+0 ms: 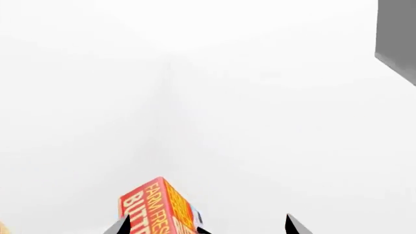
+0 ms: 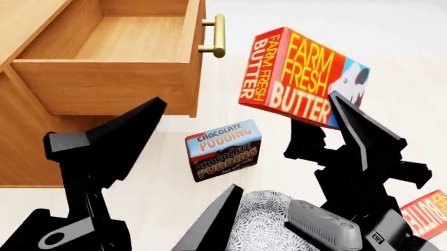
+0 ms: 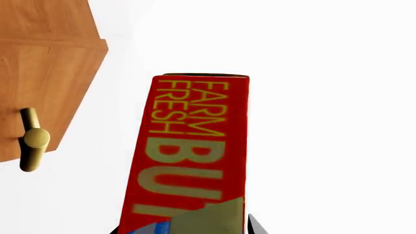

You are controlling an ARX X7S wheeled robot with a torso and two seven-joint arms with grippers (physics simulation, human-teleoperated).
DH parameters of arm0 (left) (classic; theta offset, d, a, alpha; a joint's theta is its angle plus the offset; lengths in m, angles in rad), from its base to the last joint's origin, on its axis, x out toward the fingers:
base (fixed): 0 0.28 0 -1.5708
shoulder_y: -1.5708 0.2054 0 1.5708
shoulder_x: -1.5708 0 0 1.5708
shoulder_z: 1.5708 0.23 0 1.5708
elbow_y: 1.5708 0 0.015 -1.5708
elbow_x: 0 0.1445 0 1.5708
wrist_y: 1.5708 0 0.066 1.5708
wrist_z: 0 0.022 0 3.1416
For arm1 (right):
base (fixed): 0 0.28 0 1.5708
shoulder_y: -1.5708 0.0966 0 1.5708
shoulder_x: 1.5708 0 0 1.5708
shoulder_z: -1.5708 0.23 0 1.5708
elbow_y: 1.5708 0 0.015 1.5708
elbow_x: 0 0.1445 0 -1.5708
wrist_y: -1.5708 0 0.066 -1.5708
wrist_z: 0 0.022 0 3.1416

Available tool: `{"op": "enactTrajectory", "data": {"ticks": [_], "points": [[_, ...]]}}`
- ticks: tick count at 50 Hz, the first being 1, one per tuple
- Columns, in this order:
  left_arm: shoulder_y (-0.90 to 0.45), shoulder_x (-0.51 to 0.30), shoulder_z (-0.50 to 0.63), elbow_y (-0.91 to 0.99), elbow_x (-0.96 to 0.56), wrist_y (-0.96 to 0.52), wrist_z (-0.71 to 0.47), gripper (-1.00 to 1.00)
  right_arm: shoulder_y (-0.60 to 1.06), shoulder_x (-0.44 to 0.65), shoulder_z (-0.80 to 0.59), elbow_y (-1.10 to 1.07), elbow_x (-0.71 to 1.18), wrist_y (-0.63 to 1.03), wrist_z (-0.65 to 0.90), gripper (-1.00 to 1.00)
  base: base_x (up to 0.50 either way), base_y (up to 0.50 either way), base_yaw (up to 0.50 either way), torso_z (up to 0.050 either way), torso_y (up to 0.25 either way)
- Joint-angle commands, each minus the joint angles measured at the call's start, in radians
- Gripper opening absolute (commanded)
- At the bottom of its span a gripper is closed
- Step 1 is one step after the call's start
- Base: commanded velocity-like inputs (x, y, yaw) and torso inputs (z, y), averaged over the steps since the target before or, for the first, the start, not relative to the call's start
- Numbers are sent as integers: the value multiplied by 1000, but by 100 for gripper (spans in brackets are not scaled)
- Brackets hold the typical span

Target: Put the butter at the front in the top drawer of the cabinet and close it.

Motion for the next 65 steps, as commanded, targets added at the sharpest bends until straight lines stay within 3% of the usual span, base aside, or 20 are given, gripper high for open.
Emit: {"op": "enactTrajectory", "data": {"ticks": [1, 7, 15, 22, 28, 36, 49, 65], "points": [[-881, 128, 917, 28, -32, 303, -253, 100, 10, 0, 16, -34, -24, 14, 1, -100, 0, 0, 0, 0, 0], [-982, 208, 971, 18, -234, 336, -184, 100, 4, 5, 19, -45, -23, 15, 2, -100, 0, 0, 0, 0, 0], [-1066, 247, 1017, 23, -492, 441, -39, 100, -5, 10, 22, -59, -24, 20, -1, -100, 0, 0, 0, 1, 1], [-1131, 294, 1078, 31, -601, 504, 55, 100, -4, 8, 19, -52, -28, 17, 0, -100, 0, 0, 0, 0, 1], [-1169, 278, 1058, 31, -708, 488, 125, 100, 2, 4, 14, -41, -31, 13, 0, -100, 0, 0, 0, 0, 0], [-1150, 199, 886, 31, -859, 349, 171, 100, 3, -1, 10, -31, -29, 8, 3, -100, 0, 0, 0, 1, 1], [-929, 60, 309, 31, -1111, 5, 80, 100, 1, -2, 8, -19, -22, 1, 12, -100, 0, 0, 0, 0, 1], [-953, 96, 215, -5, -1287, -56, 69, 100, -5, 9, 14, -46, -32, 10, -2, -100, 0, 0, 0, 1, 1]]}}
